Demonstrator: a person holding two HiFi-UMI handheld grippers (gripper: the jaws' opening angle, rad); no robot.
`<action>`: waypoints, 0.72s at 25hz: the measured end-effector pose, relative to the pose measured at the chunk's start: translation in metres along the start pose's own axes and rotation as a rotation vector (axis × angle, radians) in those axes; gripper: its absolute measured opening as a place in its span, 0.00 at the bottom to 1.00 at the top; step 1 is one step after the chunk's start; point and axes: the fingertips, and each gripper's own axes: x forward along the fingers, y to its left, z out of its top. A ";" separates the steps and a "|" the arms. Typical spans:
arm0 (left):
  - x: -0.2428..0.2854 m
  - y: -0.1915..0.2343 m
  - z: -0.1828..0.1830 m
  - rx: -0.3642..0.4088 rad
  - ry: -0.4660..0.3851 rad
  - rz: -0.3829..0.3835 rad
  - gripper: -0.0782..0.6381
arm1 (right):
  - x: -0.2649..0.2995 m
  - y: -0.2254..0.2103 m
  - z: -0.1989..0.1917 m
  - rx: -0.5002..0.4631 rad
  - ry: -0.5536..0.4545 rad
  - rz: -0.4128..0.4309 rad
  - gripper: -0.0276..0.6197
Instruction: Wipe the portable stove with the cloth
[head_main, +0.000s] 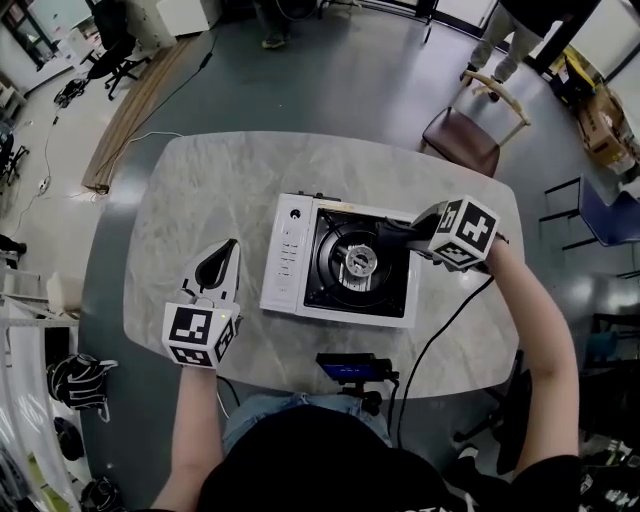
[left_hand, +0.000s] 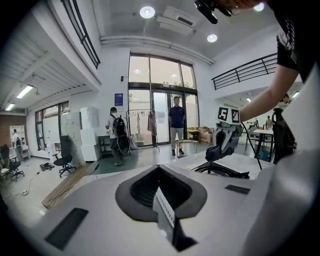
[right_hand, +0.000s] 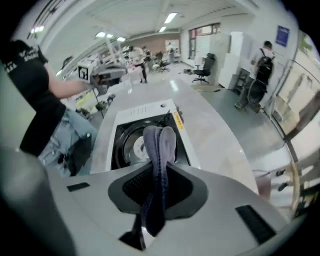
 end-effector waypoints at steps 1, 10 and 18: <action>0.001 0.001 0.001 -0.002 -0.005 -0.004 0.12 | -0.002 0.001 0.006 0.083 -0.055 0.001 0.15; 0.010 0.000 0.013 -0.020 -0.053 -0.050 0.12 | -0.011 -0.044 0.033 1.155 -0.675 -0.122 0.15; 0.014 0.001 0.015 -0.029 -0.064 -0.075 0.12 | -0.006 -0.067 0.005 1.603 -0.808 -0.477 0.15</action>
